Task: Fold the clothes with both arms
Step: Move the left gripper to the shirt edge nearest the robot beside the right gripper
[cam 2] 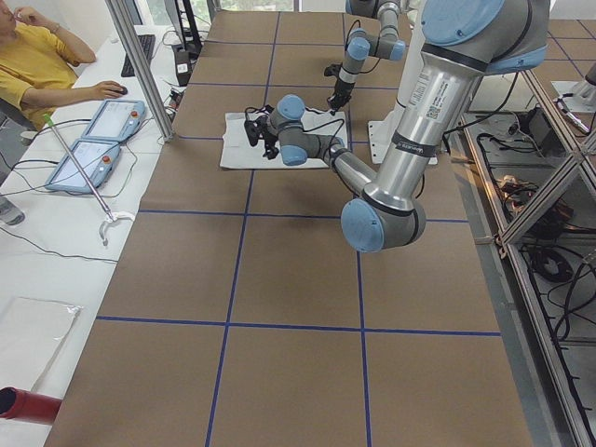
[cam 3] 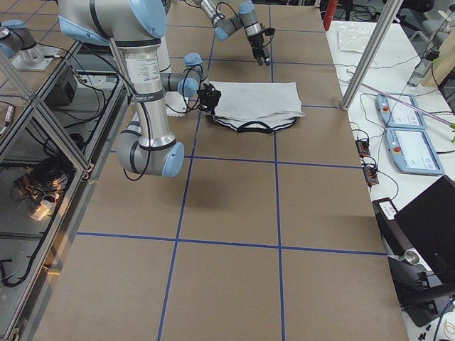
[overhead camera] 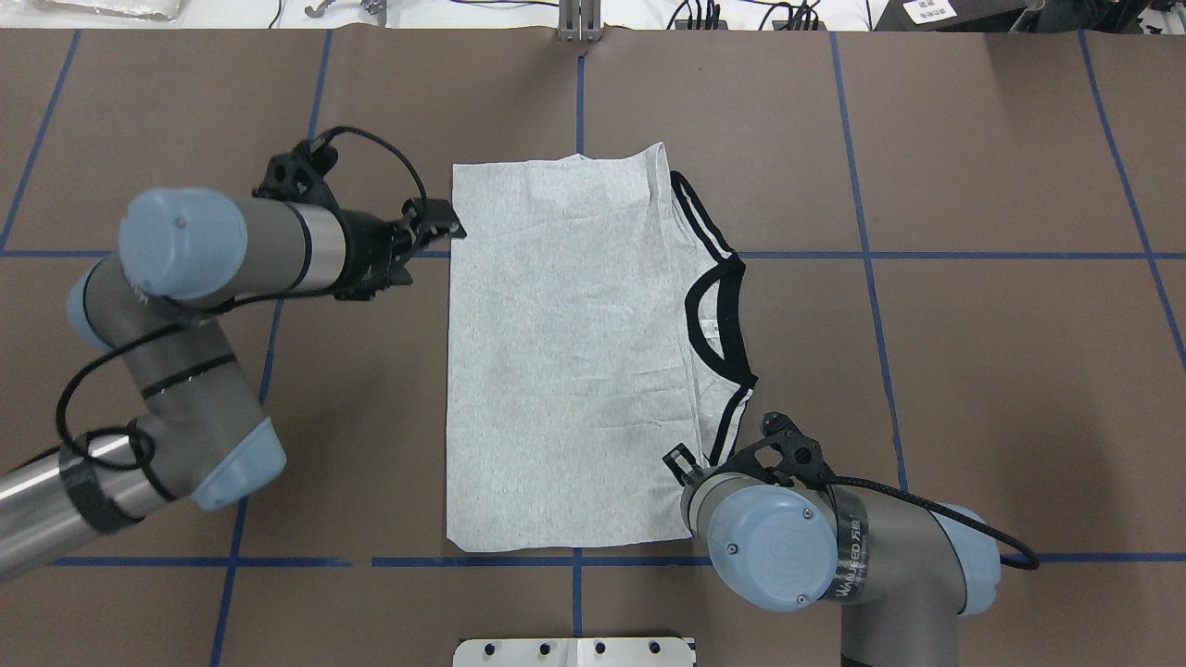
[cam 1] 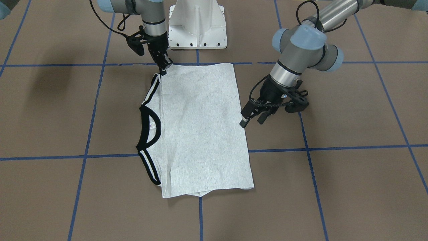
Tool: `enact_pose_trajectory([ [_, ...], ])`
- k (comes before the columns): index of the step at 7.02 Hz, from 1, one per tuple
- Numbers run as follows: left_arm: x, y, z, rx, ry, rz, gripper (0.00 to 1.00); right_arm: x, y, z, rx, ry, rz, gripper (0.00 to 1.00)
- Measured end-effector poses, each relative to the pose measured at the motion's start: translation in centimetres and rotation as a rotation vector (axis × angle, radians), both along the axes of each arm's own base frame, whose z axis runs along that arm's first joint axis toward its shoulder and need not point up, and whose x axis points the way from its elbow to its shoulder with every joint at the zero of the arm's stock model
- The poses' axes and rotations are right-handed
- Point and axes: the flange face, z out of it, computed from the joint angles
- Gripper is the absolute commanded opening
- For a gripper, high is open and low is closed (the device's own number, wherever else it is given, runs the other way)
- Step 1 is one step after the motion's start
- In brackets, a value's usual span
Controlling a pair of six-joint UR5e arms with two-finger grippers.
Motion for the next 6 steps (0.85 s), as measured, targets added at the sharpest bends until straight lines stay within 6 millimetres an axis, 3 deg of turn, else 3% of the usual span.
enact_pose_trajectory([
  [2,1.4,9.3,-0.3,-0.096,0.021,0.070,0.99,0.3,0.1,-0.2,0.001,-0.007,0.000,0.00],
  [3,3.2,13.0,-0.3,-0.134,-0.016,0.078,0.93,0.3,0.1,-0.3,0.001,-0.008,0.000,0.00],
  [4,4.9,15.9,-0.2,-0.166,-0.044,0.077,0.87,0.3,0.1,-0.3,0.001,-0.008,-0.001,0.00],
  [6,7.2,19.3,0.7,-0.217,-0.092,0.098,0.86,0.3,0.1,-0.3,0.001,-0.008,-0.002,0.00],
])
